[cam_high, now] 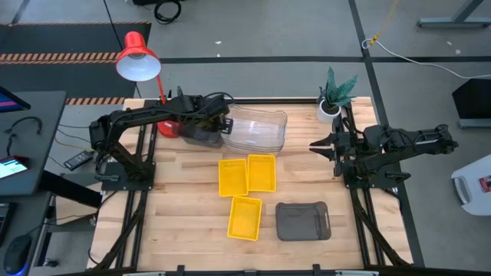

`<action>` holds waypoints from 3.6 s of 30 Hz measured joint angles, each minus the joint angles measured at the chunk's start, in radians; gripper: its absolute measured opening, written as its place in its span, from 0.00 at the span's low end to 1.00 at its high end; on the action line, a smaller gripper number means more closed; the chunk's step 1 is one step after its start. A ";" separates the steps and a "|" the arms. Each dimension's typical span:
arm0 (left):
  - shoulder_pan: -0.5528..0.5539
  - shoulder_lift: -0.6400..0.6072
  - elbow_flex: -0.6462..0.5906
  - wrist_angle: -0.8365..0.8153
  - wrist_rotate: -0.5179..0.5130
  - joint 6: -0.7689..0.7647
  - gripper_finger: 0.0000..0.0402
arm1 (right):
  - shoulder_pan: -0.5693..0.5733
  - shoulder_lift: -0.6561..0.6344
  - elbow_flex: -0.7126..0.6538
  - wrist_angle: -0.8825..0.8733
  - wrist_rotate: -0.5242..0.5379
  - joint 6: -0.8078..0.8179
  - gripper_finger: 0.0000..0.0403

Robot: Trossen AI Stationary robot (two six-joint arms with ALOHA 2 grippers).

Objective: Stack baskets by color
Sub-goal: Stack the middle left black bin on top of the top black bin, then move the stacked black bins from the top left to the left of the table

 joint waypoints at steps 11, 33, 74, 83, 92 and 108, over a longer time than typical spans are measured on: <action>-0.003 0.027 0.001 -0.139 0.085 -0.044 0.02 | 0.000 0.000 0.000 0.002 0.007 0.000 0.18; -0.122 0.044 0.001 -0.208 0.102 0.058 0.41 | 0.000 0.005 0.000 0.000 0.006 0.000 0.18; -0.210 0.092 0.000 -0.346 0.155 0.029 0.23 | 0.000 0.045 0.000 0.021 0.014 -0.004 0.18; -0.279 0.091 0.000 -0.350 0.170 0.033 0.35 | 0.000 0.045 0.000 0.021 0.014 -0.003 0.18; -0.338 0.090 0.000 -0.410 -0.024 0.086 0.39 | 0.000 0.045 0.000 0.022 0.014 0.000 0.18; -0.294 0.090 -0.216 -0.281 0.118 0.287 0.29 | 0.000 0.053 0.000 0.029 0.013 0.001 0.18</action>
